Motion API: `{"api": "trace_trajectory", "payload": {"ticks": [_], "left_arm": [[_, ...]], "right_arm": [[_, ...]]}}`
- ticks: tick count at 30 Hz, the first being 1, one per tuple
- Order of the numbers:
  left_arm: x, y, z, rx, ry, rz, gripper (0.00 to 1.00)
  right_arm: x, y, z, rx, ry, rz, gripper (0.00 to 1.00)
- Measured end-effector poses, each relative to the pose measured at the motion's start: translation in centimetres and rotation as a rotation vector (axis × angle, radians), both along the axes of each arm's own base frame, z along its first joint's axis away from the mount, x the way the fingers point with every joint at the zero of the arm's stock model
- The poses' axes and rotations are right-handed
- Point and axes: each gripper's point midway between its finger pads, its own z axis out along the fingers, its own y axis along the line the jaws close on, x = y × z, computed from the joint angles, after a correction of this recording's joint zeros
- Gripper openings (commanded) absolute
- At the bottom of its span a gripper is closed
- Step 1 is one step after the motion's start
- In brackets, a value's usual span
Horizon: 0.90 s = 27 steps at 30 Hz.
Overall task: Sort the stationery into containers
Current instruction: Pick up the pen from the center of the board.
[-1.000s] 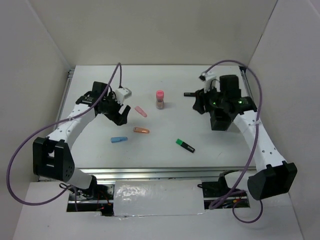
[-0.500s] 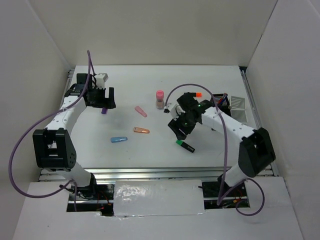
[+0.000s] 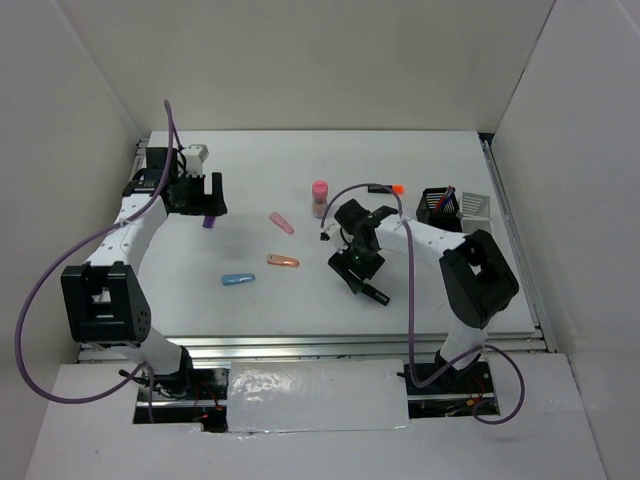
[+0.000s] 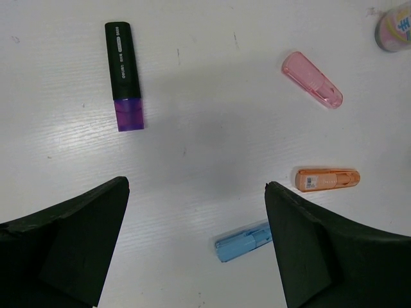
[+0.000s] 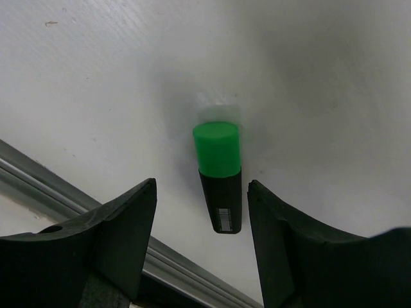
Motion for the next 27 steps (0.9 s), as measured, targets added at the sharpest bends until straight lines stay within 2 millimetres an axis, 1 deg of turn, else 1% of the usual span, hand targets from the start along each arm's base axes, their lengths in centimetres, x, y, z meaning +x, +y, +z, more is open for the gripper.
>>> {"api": "trace_trajectory", "payload": {"ticks": [4, 11, 14, 18, 19, 20, 24, 25, 26, 27], "left_arm": [[0.0, 0.1, 0.0, -0.002, 0.0, 0.002, 0.99], [0.0, 0.1, 0.0, -0.005, 0.002, 0.002, 0.99], [0.0, 0.1, -0.1, -0.006, 0.002, 0.003, 0.99], [0.0, 0.1, -0.1, -0.007, 0.003, 0.006, 0.99], [0.0, 0.1, -0.1, -0.01, 0.004, 0.009, 0.99], [-0.1, 0.1, -0.1, -0.014, 0.006, 0.014, 0.99], [-0.1, 0.0, -0.1, -0.019, 0.009, 0.019, 0.99], [-0.1, 0.0, -0.2, -0.019, 0.011, 0.02, 0.99], [-0.2, 0.0, -0.2, -0.019, 0.013, 0.02, 0.99], [-0.2, 0.0, -0.3, -0.019, 0.014, 0.02, 0.99]], "right_arm": [[-0.1, 0.0, -1.1, -0.024, 0.02, 0.002, 0.65], [0.3, -0.8, -2.6, -0.071, 0.036, -0.007, 0.63], [0.8, -0.9, -2.8, -0.089, 0.028, -0.003, 0.61], [2.0, -0.5, -2.9, -0.109, 0.0, -0.001, 0.57], [2.2, -0.4, -2.8, -0.112, -0.007, -0.001, 0.55], [2.4, -0.4, -2.9, -0.115, -0.009, -0.001, 0.51], [2.5, 0.0, -2.9, -0.127, -0.014, 0.007, 0.46], [2.5, 0.1, -2.9, -0.13, -0.014, 0.01, 0.43], [2.5, 0.1, -3.0, -0.13, -0.014, 0.012, 0.35], [2.4, 0.1, -3.0, -0.13, -0.013, 0.014, 0.31]]}}
